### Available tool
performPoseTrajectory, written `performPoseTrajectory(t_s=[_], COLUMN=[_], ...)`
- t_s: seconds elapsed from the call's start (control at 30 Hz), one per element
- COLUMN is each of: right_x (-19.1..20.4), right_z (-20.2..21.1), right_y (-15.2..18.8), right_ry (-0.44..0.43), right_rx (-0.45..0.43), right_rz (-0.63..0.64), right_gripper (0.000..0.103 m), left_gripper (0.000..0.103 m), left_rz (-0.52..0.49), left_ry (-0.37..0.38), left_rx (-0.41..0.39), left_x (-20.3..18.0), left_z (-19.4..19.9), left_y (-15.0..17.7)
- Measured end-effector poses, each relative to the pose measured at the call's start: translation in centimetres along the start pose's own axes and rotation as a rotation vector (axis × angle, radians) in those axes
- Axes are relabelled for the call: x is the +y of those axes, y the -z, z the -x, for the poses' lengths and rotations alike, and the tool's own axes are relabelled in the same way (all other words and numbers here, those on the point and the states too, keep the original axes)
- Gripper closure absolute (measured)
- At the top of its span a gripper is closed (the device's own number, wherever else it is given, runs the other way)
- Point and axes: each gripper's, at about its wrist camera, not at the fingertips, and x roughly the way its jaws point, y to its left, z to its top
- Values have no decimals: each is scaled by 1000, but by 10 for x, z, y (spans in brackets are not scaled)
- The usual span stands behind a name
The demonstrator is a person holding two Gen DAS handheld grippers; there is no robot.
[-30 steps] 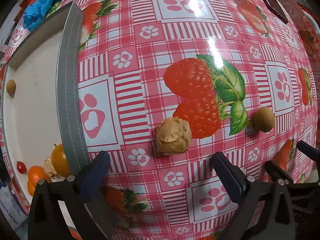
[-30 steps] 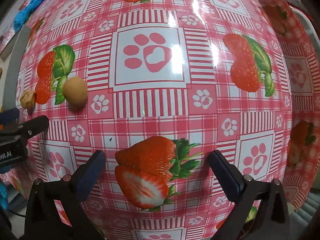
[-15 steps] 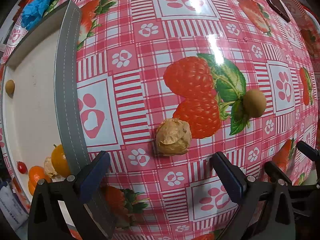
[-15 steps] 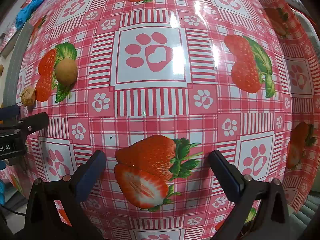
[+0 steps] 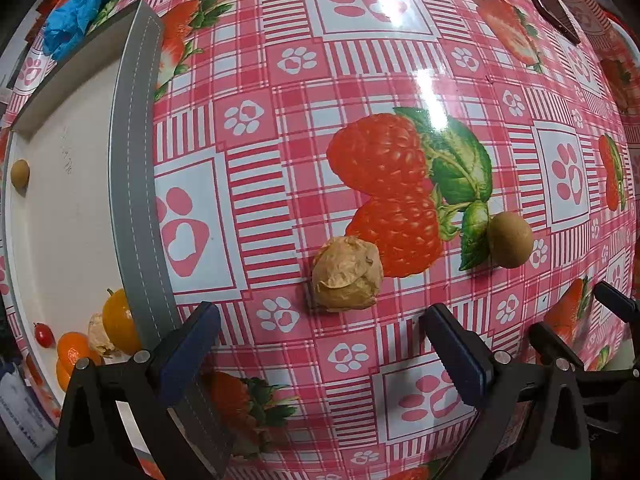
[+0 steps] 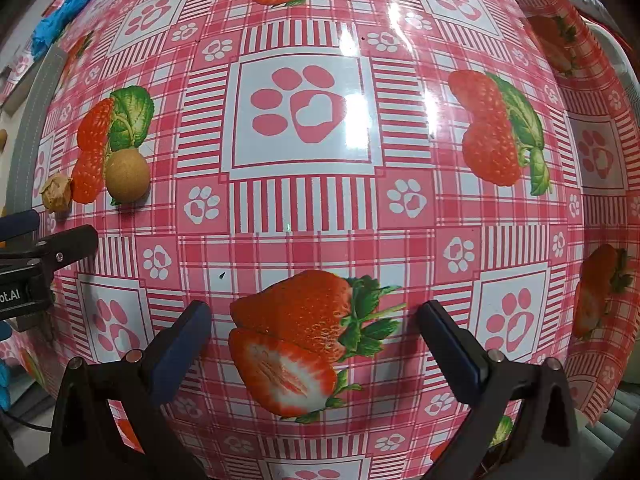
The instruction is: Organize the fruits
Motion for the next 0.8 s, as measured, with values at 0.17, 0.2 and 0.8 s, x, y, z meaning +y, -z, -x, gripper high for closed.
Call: performPoseTrajectory(t_s=[0.17,0.2,0.8], right_x=[0,0,0], right_z=[0,0,0], right_y=[-1,0,1], right_ry=[-1,-1,-7], right_rx=[1,1,0], right_rz=[-2,-2,-13], right_gripper=[0,0,0], left_gripper=[1,1,1], left_rz=[-7,-7,-5], left_ry=[-1,-1,-1], left_rx=[2,1,2], left_x=[-1,-1,-1], left_z=[0,0,0], left_y=[0,1,1])
